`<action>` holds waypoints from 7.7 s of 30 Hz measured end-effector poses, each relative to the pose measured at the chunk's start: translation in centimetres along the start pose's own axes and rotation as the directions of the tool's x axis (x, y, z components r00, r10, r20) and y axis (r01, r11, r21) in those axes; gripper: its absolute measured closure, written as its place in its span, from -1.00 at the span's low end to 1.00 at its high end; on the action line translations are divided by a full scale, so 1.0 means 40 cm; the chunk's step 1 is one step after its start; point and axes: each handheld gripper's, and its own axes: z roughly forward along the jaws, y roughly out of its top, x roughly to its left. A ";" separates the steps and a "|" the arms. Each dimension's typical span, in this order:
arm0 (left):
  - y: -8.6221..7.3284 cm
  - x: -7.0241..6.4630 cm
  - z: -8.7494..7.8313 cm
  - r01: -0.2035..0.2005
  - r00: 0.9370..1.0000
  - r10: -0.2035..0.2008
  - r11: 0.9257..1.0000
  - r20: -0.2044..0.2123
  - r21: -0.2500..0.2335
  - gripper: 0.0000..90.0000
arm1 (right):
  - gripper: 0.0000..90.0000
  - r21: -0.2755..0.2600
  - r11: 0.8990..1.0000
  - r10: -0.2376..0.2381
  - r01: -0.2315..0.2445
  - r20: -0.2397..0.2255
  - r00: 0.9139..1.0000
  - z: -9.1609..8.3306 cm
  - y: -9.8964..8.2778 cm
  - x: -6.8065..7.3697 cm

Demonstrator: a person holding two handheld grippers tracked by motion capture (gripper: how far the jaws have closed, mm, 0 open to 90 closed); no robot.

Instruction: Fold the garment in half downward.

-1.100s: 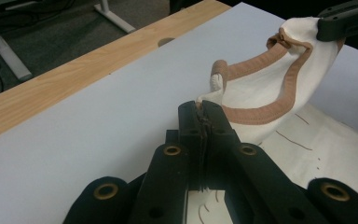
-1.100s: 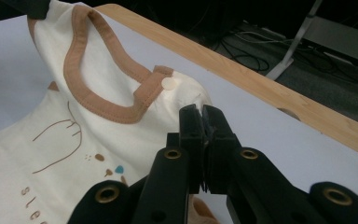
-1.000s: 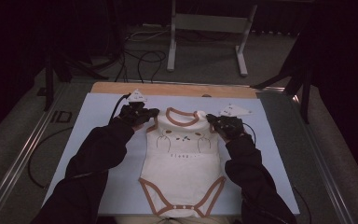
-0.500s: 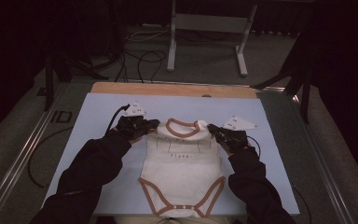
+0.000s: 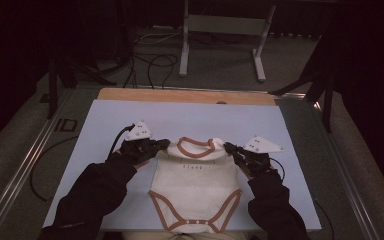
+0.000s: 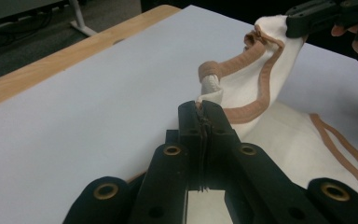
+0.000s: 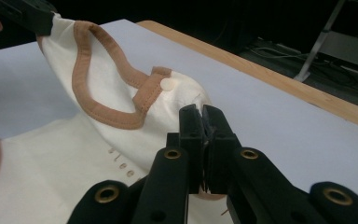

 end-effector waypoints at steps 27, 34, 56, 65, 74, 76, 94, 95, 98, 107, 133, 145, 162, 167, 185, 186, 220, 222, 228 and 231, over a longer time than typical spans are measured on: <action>-0.161 -0.142 -0.052 0.029 0.996 -0.030 0.999 0.086 0.015 0.98 | 0.96 0.051 0.998 0.053 -0.048 -0.109 0.993 -0.106 -0.148 0.128; -0.197 -0.173 -0.055 0.028 0.991 -0.033 0.999 0.128 0.036 0.98 | 0.95 0.074 0.995 0.069 -0.060 -0.122 0.990 -0.119 -0.182 0.145; -0.293 -0.187 -0.014 0.055 0.962 -0.094 0.987 0.257 0.153 0.93 | 0.64 0.283 0.954 0.163 -0.101 -0.206 0.965 -0.115 -0.253 0.156; -0.297 -0.202 -0.020 0.026 0.950 -0.078 0.985 0.303 0.170 0.79 | 0.10 0.289 0.949 0.203 -0.126 -0.255 0.945 -0.138 -0.257 0.161; -0.274 -0.206 -0.040 0.024 0.960 -0.053 0.994 0.273 0.109 0.40 | -0.20 0.213 0.968 0.189 -0.134 -0.264 0.946 -0.143 -0.217 0.153; -0.272 -0.206 -0.039 0.030 0.960 -0.057 0.994 0.275 0.101 0.36 | -0.31 0.192 0.971 0.189 -0.141 -0.264 0.946 -0.139 -0.209 0.153; -0.245 -0.200 -0.044 0.015 0.969 -0.024 0.999 0.245 0.040 -0.82 | -0.62 0.156 0.982 0.149 -0.106 -0.296 0.943 -0.128 -0.204 0.153; -0.241 -0.204 -0.044 -0.003 0.973 -0.008 0.999 0.229 0.045 -0.83 | -0.62 0.156 0.983 0.141 -0.097 -0.299 0.944 -0.127 -0.203 0.153; -0.231 -0.201 -0.042 -0.010 0.975 0.000 0.999 0.220 0.043 -0.94 | -0.59 0.166 0.982 0.142 -0.093 -0.313 0.939 -0.118 -0.201 0.145; -0.211 -0.134 -0.022 0.004 0.981 -0.014 0.999 0.192 0.051 -0.93 | -0.68 0.145 0.985 0.132 -0.094 -0.280 0.951 -0.083 -0.173 0.068; -0.219 0.097 0.132 0.109 0.994 -0.110 0.976 -0.005 0.189 0.26 | -0.19 0.249 0.957 0.184 -0.151 -0.116 0.976 0.066 -0.188 -0.109; -0.219 0.087 0.158 0.069 0.998 -0.066 0.965 -0.021 0.251 0.46 | 0.15 0.342 0.936 0.131 -0.086 -0.111 0.985 0.089 -0.209 -0.100; -0.217 0.076 0.159 0.059 0.998 -0.062 0.968 0.005 0.245 0.98 | 0.99 0.373 0.927 0.080 -0.034 -0.109 0.991 0.095 -0.203 -0.085; -0.210 0.083 0.145 0.079 0.997 -0.081 0.974 -0.001 0.213 0.99 | 1.00 0.362 0.931 0.081 -0.038 -0.105 0.991 0.093 -0.196 -0.090; -0.172 0.168 0.163 0.143 0.986 -0.127 0.978 -0.105 0.153 0.99 | 1.00 0.324 0.943 0.095 -0.077 -0.040 0.995 0.194 -0.112 -0.158; -0.168 0.174 0.167 0.147 0.985 -0.131 0.978 -0.110 0.151 0.99 | 1.00 0.322 0.943 0.099 -0.083 -0.033 0.995 0.201 -0.109 -0.164; -0.138 0.255 0.249 0.231 0.956 -0.204 0.966 -0.210 0.114 0.46 | 0.35 0.347 0.917 0.199 -0.199 0.036 0.979 0.297 -0.105 -0.236; -0.133 0.255 0.240 0.243 0.952 -0.218 0.965 -0.217 0.096 0.21 | 0.03 0.329 0.925 0.196 -0.192 0.022 0.980 0.289 -0.097 -0.232; -0.121 0.240 0.210 0.237 0.958 -0.226 0.971 -0.175 0.042 -0.14 | -0.47 0.303 0.934 0.211 -0.190 -0.039 0.977 0.269 -0.086 -0.214; -0.117 0.227 0.192 0.209 0.973 -0.205 0.978 -0.110 0.029 -0.50 | -0.57 0.294 0.943 0.182 -0.155 -0.066 0.981 0.254 -0.075 -0.190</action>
